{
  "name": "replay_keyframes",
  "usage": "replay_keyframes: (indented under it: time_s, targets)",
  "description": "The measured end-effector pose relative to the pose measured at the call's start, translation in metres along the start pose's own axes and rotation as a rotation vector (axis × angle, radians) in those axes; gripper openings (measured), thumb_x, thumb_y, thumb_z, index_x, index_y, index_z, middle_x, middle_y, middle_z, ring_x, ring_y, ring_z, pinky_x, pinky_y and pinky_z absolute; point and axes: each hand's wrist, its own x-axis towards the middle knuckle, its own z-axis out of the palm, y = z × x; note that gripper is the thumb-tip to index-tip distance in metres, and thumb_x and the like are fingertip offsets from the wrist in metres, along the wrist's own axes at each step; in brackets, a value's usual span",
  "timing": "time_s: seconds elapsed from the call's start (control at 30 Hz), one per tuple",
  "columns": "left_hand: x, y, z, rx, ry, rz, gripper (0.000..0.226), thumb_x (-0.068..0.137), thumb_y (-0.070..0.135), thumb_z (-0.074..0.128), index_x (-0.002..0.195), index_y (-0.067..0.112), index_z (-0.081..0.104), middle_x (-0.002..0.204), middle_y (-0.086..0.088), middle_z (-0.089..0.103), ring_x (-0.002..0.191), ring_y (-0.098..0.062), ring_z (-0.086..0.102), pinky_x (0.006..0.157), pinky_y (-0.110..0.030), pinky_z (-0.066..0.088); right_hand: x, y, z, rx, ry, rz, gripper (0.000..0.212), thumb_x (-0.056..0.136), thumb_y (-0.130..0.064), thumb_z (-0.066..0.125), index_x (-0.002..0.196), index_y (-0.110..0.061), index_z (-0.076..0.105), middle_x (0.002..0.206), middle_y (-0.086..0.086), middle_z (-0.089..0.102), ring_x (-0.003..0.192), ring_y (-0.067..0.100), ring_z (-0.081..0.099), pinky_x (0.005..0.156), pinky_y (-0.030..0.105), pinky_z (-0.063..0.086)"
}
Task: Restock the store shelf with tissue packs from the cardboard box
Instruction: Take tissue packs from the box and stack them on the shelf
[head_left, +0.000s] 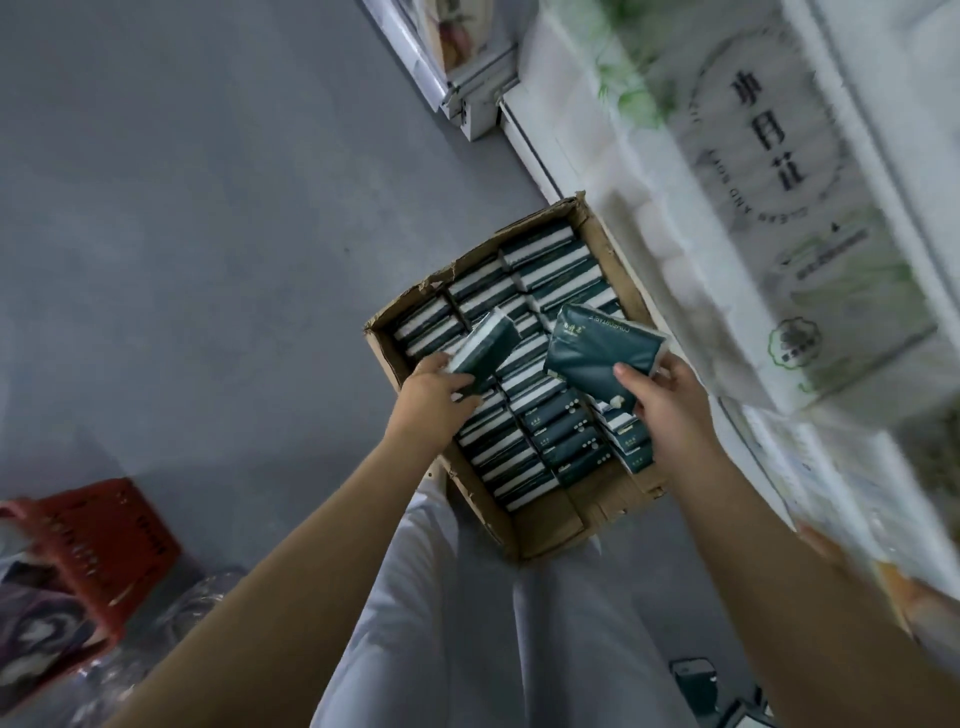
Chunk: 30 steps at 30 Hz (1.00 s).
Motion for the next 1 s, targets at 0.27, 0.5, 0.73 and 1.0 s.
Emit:
replay_keyframes:
  time_s: [0.27,0.5,0.73,1.0]
  targets:
    - [-0.166,0.066,-0.099,-0.29,0.259,0.119,0.012,0.085,0.024,0.073,0.094,0.016,0.07,0.104,0.003,0.062,0.09,-0.014,0.058,0.07,-0.013,0.037,-0.169,-0.091,-0.016,0.121,0.1,-0.007,0.028,0.081,-0.025,0.077,0.106,-0.024,0.064,0.103,-0.001,0.073,0.097,0.02,0.069,0.098,0.051,0.05]
    - [-0.291,0.117,-0.201,-0.513,0.357,0.278,0.018,0.087,0.014,0.069,0.097,0.022,0.055,0.093,0.002,0.055,0.076,-0.017,0.053,0.061,-0.024,0.043,-0.303,-0.173,-0.027,0.342,0.123,-0.189,0.027,0.088,-0.026,0.071,0.113,-0.022,0.062,0.107,-0.003,0.071,0.103,0.018,0.066,0.103,0.047,0.047]
    - [-0.391,0.178,-0.269,-0.744,0.311,0.62,0.041,0.091,0.006,0.063,0.126,0.026,0.056,0.112,0.014,0.057,0.09,0.004,0.059,0.079,-0.021,0.054,-0.407,-0.225,-0.072,0.474,0.19,-0.505,0.014,0.093,-0.02,0.065,0.106,-0.025,0.065,0.113,0.0,0.071,0.101,0.016,0.068,0.089,0.034,0.054]
    - [-0.484,0.288,-0.299,-0.746,0.268,0.983,0.04,0.086,0.011,0.071,0.117,0.035,0.059,0.119,0.002,0.063,0.101,-0.012,0.064,0.09,-0.035,0.054,-0.499,-0.27,-0.186,0.543,0.386,-0.833,0.069,0.091,-0.026,0.068,0.145,-0.048,0.031,0.112,0.0,0.053,0.106,0.012,0.052,0.083,0.033,0.049]
